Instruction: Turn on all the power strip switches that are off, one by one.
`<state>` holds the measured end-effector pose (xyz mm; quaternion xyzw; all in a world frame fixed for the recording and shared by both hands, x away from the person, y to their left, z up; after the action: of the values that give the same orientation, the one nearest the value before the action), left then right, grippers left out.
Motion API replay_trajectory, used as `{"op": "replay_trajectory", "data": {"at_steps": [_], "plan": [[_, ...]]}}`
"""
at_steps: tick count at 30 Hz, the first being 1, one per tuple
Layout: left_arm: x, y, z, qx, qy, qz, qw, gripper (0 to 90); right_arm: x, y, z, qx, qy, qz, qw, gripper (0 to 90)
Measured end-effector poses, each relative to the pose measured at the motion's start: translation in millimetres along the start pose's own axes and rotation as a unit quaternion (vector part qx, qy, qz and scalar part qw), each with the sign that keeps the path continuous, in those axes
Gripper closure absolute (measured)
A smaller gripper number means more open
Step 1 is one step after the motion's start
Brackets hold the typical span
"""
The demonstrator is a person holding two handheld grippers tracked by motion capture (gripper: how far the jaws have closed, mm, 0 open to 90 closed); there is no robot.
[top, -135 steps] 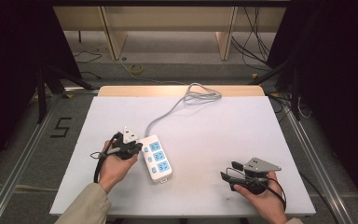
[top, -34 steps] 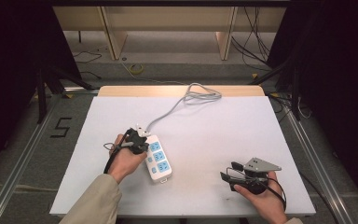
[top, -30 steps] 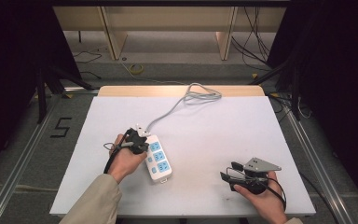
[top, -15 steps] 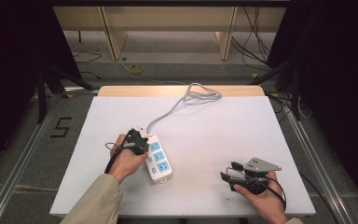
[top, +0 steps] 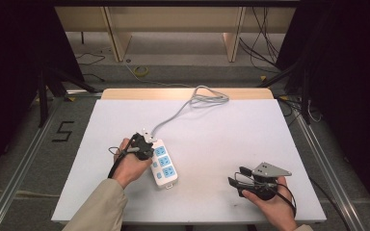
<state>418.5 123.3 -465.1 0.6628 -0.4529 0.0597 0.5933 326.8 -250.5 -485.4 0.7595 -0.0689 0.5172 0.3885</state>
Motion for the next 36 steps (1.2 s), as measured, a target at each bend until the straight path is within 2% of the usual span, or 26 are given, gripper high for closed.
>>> {"op": "replay_trajectory", "data": {"at_steps": [6,12,13,15,17,36], "plan": [[-0.1,-0.5,-0.7,-0.002,0.005,0.004,1.0000,89.9,0.2,0.0,0.1,0.001,0.000,-0.001,1.0000,38.6],[-0.8,-0.1,-1.7,-0.005,0.000,0.006,1.0000,89.9,0.0,-0.3,0.7,0.002,0.001,-0.002,1.0000,38.7],[-1.1,-0.5,-1.5,-0.006,0.005,0.009,0.9999,89.9,0.1,-0.2,0.6,0.002,0.001,-0.002,1.0000,38.7],[-1.7,-0.4,-2.1,-0.013,0.001,0.013,0.9998,89.8,0.1,-0.1,0.5,0.002,0.001,-0.002,1.0000,38.7],[-2.3,-0.3,-3.0,-0.025,0.008,0.014,0.9996,89.7,0.1,0.0,0.5,0.002,0.001,-0.002,1.0000,38.7],[-4.6,-0.5,-6.6,-0.023,0.022,0.025,0.9992,89.3,0.1,-0.2,0.6,0.002,0.002,-0.003,1.0000,38.7]]}}
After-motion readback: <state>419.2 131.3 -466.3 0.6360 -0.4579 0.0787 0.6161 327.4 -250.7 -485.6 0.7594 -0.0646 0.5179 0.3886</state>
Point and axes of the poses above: each handheld gripper's, and its own axes: y roughly backward along the jaws, x roughly out of its top, z roughly to its right, the point moved 1 cm from there along -y, roughly forward along the jaws, and after that the axes turned 9 degrees about x, right-handed, at the moved point
